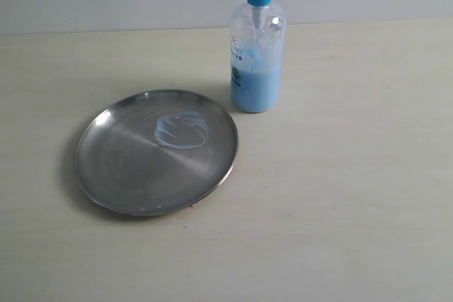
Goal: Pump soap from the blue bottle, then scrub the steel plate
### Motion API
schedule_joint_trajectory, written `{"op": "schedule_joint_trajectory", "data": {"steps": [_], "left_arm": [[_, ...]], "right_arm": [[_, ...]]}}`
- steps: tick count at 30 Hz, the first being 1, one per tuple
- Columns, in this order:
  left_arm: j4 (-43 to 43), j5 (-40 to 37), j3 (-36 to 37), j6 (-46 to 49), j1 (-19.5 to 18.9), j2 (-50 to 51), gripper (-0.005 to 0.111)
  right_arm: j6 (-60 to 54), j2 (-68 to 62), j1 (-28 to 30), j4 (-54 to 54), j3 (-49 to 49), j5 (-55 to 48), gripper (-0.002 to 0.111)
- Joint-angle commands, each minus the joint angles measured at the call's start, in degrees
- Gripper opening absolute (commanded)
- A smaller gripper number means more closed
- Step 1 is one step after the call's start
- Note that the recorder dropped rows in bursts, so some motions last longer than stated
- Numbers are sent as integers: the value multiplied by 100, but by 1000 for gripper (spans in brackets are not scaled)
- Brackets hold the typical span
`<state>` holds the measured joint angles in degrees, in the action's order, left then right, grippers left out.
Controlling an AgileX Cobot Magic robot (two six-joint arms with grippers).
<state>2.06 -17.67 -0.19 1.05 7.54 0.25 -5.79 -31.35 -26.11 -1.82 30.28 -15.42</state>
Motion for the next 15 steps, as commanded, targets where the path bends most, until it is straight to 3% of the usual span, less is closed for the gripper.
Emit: {"op": "schedule_joint_trajectory", "data": {"steps": [1, 15], "left_arm": [[47, -89, 19, -286, -73, -25, 0], [47, -89, 19, -440, -96, -25, 0]], "right_arm": [[-7, 21, 11, 25, -24, 48, 0], [-7, 21, 11, 25, -24, 48, 0]]}}
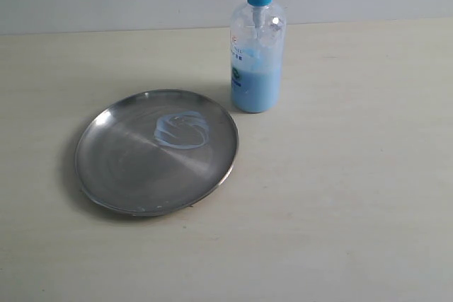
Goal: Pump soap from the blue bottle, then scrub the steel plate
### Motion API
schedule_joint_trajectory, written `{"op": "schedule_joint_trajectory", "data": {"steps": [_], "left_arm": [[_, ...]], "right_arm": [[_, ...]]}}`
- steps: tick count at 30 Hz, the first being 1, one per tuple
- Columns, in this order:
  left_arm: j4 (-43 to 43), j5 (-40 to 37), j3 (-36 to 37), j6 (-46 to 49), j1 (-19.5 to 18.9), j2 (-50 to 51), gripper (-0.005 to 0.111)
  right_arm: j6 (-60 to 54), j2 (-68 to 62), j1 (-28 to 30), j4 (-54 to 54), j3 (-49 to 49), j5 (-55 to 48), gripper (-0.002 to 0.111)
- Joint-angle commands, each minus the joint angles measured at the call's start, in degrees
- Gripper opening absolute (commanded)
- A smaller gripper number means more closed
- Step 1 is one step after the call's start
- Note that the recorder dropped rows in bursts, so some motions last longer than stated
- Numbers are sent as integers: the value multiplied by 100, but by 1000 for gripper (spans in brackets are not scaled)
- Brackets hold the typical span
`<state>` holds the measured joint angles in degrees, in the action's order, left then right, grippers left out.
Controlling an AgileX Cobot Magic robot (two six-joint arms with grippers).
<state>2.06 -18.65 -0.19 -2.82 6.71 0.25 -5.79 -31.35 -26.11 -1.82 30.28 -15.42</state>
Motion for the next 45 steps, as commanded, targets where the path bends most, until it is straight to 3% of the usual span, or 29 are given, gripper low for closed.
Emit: {"op": "schedule_joint_trajectory", "data": {"steps": [1, 45], "left_arm": [[47, 9, 19, -53, -12, -25, 0], [47, 20, 19, -53, -12, -25, 0]], "right_arm": [[-7, 21, 11, 25, -24, 48, 0], [-7, 21, 11, 36, -24, 183, 0]]}}
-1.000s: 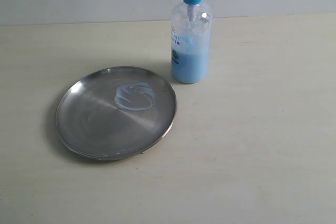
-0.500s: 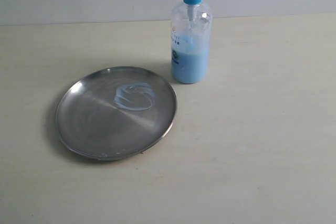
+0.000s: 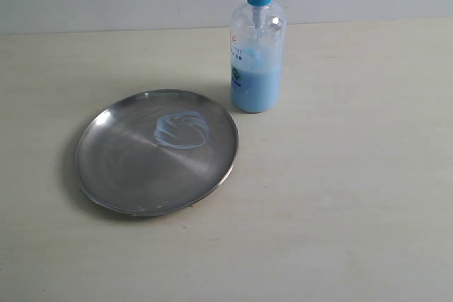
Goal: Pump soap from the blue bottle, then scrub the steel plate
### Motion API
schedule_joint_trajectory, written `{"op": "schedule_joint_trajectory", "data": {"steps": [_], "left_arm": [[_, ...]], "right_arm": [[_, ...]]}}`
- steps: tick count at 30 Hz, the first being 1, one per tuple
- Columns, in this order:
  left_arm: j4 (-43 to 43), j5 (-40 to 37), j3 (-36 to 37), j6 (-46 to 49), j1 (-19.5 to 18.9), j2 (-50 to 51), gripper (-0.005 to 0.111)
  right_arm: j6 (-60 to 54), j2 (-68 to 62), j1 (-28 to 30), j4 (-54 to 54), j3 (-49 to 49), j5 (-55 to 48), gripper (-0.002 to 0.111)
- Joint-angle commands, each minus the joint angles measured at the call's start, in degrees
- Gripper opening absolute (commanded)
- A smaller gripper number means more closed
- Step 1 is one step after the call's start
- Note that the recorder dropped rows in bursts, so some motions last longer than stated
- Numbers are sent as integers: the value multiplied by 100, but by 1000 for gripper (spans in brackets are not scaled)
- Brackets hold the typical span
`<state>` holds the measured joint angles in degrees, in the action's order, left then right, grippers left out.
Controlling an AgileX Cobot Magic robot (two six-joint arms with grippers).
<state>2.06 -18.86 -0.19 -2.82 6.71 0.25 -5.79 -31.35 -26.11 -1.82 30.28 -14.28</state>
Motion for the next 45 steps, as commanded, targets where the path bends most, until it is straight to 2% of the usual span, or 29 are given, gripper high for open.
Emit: {"op": "schedule_joint_trajectory", "data": {"steps": [1, 18, 21, 25, 29, 45], "left_arm": [[47, 41, 19, -53, -12, -25, 0], [47, 41, 19, -53, -12, -25, 0], [47, 41, 19, -53, -12, -25, 0], [47, 31, 19, -53, -12, -25, 0], [47, 31, 19, -53, -12, -25, 0], [47, 31, 19, -53, -12, -25, 0]], "right_arm": [[-7, 21, 11, 36, -24, 69, 0], [-7, 145, 23, -125, -48, 69, 0], [-7, 362, 421, -125, -229, 99, 0], [-7, 913, 1307, -114, -656, 69, 0], [-7, 1268, 1729, -55, -836, 69, 0], [-7, 1852, 1887, 91, -1731, 71, 0]]}}
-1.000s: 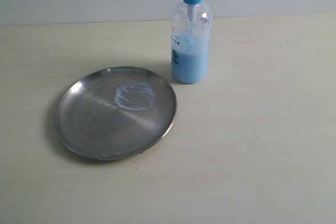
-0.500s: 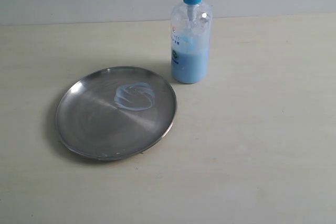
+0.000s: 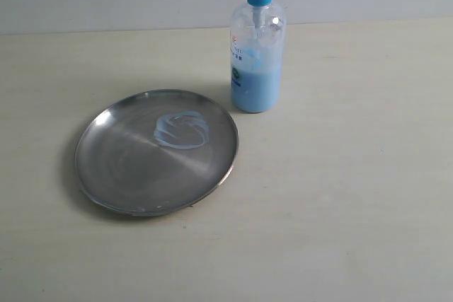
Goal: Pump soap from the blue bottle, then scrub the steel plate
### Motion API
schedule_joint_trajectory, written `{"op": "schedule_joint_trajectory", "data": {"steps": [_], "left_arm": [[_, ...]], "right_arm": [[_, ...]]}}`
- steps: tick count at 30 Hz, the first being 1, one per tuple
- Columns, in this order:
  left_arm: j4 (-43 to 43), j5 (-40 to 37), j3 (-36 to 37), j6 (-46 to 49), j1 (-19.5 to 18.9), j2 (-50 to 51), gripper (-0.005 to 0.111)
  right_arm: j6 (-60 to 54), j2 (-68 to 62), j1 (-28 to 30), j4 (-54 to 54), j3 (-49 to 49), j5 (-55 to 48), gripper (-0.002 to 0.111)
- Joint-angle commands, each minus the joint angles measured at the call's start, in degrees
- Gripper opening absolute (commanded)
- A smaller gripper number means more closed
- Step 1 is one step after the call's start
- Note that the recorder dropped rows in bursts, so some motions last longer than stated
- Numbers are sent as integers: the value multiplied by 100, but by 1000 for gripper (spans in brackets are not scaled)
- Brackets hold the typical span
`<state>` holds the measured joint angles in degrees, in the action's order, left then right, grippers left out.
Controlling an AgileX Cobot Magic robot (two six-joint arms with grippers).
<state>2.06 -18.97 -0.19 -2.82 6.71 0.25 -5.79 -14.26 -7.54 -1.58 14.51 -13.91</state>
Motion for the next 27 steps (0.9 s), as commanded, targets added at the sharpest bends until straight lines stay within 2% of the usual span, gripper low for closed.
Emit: {"op": "schedule_joint_trajectory", "data": {"steps": [1, 27], "left_arm": [[47, 41, 19, -53, -12, -25, 0], [47, 41, 19, -53, -12, -25, 0]], "right_arm": [[-7, 168, 30, 67, -183, 33, 0], [-7, 1081, 30, 298, -1220, 31, 0]]}}
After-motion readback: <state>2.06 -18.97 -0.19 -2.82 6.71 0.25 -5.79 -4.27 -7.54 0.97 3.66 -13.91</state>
